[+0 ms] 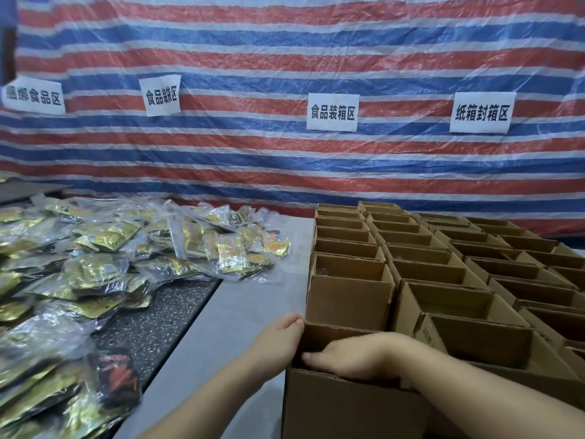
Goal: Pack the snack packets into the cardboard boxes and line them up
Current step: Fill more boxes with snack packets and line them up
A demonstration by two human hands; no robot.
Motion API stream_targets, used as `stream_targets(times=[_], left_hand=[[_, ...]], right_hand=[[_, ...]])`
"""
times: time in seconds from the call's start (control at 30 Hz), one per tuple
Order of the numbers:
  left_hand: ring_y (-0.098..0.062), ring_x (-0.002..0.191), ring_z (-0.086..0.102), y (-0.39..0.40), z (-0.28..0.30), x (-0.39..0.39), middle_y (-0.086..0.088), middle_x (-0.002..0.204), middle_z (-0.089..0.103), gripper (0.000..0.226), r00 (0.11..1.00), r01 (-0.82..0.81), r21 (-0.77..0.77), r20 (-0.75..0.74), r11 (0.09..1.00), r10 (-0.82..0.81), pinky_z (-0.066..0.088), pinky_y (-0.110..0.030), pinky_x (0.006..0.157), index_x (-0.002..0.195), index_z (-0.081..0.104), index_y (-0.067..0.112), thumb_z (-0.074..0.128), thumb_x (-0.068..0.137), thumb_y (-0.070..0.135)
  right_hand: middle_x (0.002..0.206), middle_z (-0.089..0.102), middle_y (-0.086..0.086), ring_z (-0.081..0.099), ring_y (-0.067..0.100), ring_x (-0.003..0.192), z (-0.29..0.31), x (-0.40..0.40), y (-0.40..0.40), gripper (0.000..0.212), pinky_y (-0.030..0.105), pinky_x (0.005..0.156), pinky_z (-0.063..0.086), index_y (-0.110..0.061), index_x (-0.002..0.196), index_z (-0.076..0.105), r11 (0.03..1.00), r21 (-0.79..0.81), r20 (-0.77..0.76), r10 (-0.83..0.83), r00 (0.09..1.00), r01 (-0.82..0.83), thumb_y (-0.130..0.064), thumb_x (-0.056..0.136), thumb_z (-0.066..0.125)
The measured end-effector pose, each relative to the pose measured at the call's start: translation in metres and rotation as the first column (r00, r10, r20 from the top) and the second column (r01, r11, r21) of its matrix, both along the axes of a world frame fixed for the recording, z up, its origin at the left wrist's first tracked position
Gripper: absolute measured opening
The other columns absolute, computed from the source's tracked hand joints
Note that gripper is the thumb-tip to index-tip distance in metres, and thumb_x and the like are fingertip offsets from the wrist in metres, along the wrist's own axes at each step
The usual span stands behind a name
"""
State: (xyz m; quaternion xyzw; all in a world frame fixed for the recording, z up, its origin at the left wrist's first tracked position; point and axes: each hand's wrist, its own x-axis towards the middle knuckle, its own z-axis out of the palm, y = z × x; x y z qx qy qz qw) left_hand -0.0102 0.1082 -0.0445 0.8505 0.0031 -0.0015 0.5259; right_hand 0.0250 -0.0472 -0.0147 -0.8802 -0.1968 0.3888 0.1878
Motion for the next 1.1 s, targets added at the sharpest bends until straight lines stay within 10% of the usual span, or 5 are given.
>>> stream_targets(times=[0.23, 0.53, 0.8, 1.0, 1.1], left_hand=[[-0.010, 0.097, 0.054, -0.001, 0.002, -0.005, -0.003, 0.108, 0.058, 0.039, 0.996, 0.092, 0.063, -0.021, 0.994, -0.091, 0.041, -0.024, 0.084, 0.110, 0.057, 0.014, 0.025, 0.108, 0.036], [-0.018, 0.113, 0.052, 0.044, 0.001, 0.094, -0.003, 0.129, 0.056, 0.037, 0.992, -0.120, 0.244, 0.056, 0.962, 0.109, 0.042, -0.036, 0.097, 0.128, 0.052, 0.017, 0.038, 0.103, 0.040], [-0.030, 0.115, 0.053, 0.097, -0.053, 0.269, -0.012, 0.129, 0.053, 0.034, 0.985, -0.165, 0.842, 0.170, 0.514, 0.038, 0.046, -0.037, 0.089, 0.121, 0.047, 0.010, 0.052, 0.091, 0.025], [-0.031, 0.139, 0.036, 0.105, -0.090, 0.353, -0.015, 0.151, 0.034, 0.106, 0.999, 0.029, 0.979, -0.036, 0.201, 0.032, 0.031, -0.040, 0.113, 0.153, 0.017, 0.015, 0.080, 0.072, 0.040], [-0.025, 0.121, 0.057, 0.110, -0.089, 0.363, -0.008, 0.132, 0.059, 0.058, 0.999, -0.050, 0.991, 0.050, 0.121, 0.000, 0.045, -0.033, 0.097, 0.135, 0.049, 0.019, 0.069, 0.081, 0.021]], right_hand=[[0.107, 0.063, -0.015, 0.060, 0.001, 0.093, 0.032, -0.005, -0.032, 0.018, 0.018, 0.078, 0.051, -0.035, 0.112, 0.063, 0.961, 0.275, 0.666, -0.185, 0.723, -0.008, -0.044, 0.101, 0.051], [0.087, 0.064, -0.010, 0.061, 0.005, 0.082, 0.023, 0.041, -0.041, 0.037, 0.021, 0.069, 0.047, -0.032, 0.093, 0.064, 0.988, 0.138, 0.682, -0.144, 0.717, 0.067, -0.057, 0.102, 0.038], [0.085, 0.064, -0.018, 0.062, -0.004, 0.082, 0.057, 0.131, -0.026, 0.022, 0.015, 0.063, 0.052, -0.037, 0.095, 0.067, 0.944, 0.317, 0.799, -0.214, 0.563, -0.092, -0.051, 0.099, 0.051], [0.087, 0.061, -0.019, 0.061, -0.001, 0.078, 0.042, 0.183, -0.013, 0.013, 0.009, 0.058, 0.043, -0.038, 0.099, 0.064, 0.956, 0.278, 0.788, -0.169, 0.592, -0.097, -0.045, 0.101, 0.053], [0.088, 0.060, -0.020, 0.060, -0.002, 0.078, 0.031, 0.192, -0.011, 0.013, 0.009, 0.058, 0.041, -0.036, 0.103, 0.065, 0.956, 0.265, 0.786, -0.140, 0.603, -0.123, -0.043, 0.101, 0.054]])
